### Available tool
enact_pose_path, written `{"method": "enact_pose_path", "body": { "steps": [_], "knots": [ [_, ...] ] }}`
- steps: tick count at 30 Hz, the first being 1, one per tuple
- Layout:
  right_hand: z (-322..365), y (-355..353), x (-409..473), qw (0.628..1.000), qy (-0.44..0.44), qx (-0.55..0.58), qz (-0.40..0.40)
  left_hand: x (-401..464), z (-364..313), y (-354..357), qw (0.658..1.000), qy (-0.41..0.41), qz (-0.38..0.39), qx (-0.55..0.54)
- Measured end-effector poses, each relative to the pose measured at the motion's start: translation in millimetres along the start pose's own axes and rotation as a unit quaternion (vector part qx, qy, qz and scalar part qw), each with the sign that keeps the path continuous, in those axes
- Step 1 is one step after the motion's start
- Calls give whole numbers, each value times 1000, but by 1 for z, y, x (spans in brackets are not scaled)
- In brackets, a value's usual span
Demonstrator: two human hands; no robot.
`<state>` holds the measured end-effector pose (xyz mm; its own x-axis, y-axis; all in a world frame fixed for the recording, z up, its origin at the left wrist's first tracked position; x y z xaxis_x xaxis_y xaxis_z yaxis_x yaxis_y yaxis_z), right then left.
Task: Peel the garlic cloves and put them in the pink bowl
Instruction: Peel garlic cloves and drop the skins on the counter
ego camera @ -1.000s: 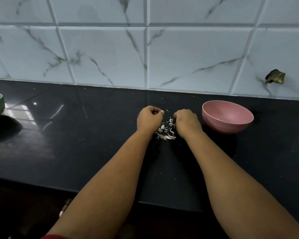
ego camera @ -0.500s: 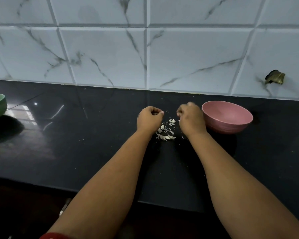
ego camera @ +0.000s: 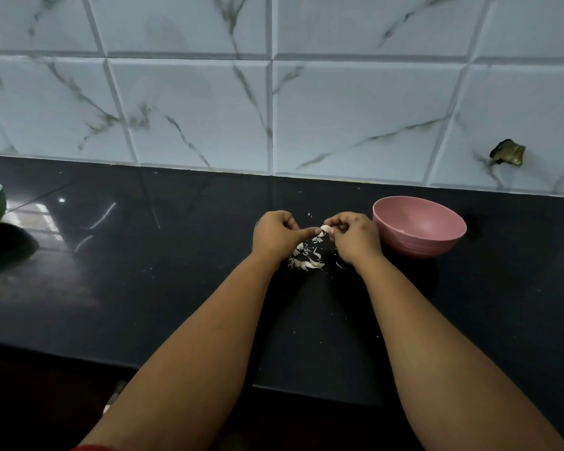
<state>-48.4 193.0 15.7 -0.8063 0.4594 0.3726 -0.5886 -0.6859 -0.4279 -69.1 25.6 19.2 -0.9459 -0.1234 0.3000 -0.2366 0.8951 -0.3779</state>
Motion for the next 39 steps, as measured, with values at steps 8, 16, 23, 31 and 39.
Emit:
{"method": "enact_pose_path", "body": {
  "steps": [8,16,23,31,39],
  "knots": [
    [4,15,-12,950,158,257,78,0,-3,6,998,26,13,-59],
    [15,19,-18,917,167,342,120,2,-1,5,990,-34,5,-134],
    [15,18,-17,930,142,317,117,2,-6,9,999,0,18,-51],
    [22,14,-19,903,157,375,140,3,-4,10,991,-66,35,-110],
    [25,22,-21,853,172,444,214,-1,-6,13,980,-85,86,-158]
  ]
}}
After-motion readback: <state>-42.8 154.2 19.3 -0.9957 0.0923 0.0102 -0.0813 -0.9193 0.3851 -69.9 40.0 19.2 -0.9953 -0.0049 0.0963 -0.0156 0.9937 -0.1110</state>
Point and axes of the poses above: each hand's wrist, its own x-axis towards the middle knuckle, its own y-axis out of the palm, z = x × y, the point moved 5 cm from there along x, towards the middle knuckle, and after that the axes turned 10 degrees about -z, right-handed, at the moved point
